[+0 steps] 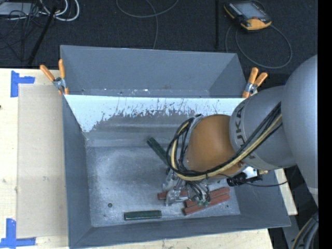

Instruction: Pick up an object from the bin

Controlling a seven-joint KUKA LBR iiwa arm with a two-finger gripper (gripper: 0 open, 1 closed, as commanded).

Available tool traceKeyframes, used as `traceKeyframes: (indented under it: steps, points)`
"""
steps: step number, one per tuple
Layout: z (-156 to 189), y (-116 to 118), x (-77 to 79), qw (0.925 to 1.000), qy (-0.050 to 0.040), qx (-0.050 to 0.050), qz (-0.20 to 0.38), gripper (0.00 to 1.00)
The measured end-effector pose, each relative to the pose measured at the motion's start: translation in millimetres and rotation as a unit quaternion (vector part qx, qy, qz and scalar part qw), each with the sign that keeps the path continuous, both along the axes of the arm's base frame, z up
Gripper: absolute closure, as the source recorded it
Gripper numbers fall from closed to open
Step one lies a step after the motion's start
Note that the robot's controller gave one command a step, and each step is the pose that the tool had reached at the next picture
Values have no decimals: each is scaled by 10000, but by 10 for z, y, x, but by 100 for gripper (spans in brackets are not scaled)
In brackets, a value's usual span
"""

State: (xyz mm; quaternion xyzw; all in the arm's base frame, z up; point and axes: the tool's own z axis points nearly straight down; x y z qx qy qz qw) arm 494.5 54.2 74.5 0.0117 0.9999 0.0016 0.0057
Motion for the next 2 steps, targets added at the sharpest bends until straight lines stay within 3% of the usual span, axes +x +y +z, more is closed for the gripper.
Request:
traceKeyframes:
  steps: [1, 2]
  points:
    - [0, 0, 0, 10000, 0, 1, -3, 100]
    - [1368, -137, 57, 9999, 56, -16, 155, 100]
